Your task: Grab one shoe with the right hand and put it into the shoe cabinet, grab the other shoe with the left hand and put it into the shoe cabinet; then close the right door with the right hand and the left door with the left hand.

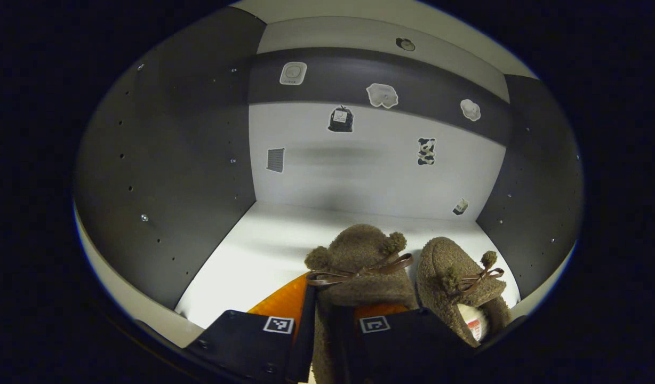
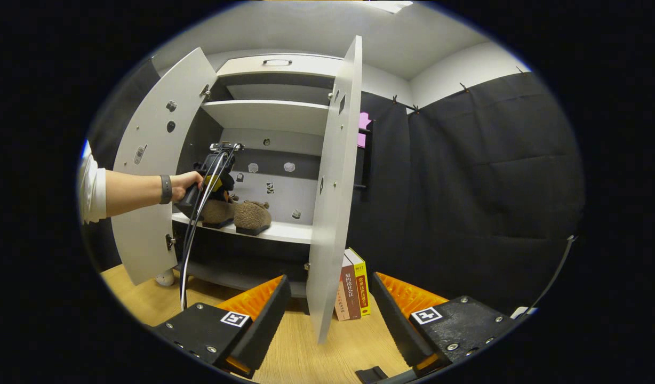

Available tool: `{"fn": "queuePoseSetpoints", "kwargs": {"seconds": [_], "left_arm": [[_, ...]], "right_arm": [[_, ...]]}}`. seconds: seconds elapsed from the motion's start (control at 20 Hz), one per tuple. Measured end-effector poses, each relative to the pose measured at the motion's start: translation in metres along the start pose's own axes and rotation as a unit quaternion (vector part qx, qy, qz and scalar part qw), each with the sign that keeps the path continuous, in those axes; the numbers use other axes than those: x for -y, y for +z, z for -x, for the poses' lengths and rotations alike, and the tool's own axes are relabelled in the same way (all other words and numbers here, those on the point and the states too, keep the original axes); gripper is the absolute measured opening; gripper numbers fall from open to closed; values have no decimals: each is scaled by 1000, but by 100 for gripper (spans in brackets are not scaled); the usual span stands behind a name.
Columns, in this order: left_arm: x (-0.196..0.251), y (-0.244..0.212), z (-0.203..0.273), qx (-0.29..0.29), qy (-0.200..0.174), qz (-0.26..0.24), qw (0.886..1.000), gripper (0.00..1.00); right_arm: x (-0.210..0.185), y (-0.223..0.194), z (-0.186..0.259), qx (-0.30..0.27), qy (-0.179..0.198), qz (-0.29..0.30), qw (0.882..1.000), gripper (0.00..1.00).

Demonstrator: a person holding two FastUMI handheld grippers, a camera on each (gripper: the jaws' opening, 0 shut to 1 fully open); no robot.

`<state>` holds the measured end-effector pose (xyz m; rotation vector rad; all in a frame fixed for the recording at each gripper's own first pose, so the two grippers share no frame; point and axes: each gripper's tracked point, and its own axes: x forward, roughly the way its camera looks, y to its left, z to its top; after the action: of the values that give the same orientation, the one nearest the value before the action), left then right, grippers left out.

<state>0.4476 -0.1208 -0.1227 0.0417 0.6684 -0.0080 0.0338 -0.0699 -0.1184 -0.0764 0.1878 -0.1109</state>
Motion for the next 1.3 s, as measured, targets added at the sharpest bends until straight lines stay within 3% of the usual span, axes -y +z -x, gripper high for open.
{"fn": "queuePoseSetpoints", "kwargs": {"seconds": [0.25, 0.35, 0.4, 0.45, 0.65, 1.05, 1.3], "left_arm": [[-6, -1, 0, 0, 12, -2, 1000, 44], [-10, 1, 1, 1, 15, -7, 1000, 63], [-11, 0, 1, 0, 14, -7, 1000, 65], [-15, -1, 2, -2, 16, -4, 1000, 79], [-24, -1, 13, 13, 22, 17, 1000, 97], [-6, 8, 71, 54, -7, 16, 998, 97], [7, 15, 150, 156, -49, 16, 986, 96]], "right_arm": [[3, -5, -3, -5, -1, -2, 1000, 94], [2, -6, -5, -6, 2, -8, 1000, 94], [3, -6, -5, -6, 3, -11, 1000, 94], [3, -7, -5, -6, 3, -11, 1000, 94], [-1, -8, -5, -5, 9, -7, 1000, 94], [-10, -7, 0, -2, 24, -12, 1000, 94], [-13, -1, 3, 7, 34, -23, 999, 94]]}}
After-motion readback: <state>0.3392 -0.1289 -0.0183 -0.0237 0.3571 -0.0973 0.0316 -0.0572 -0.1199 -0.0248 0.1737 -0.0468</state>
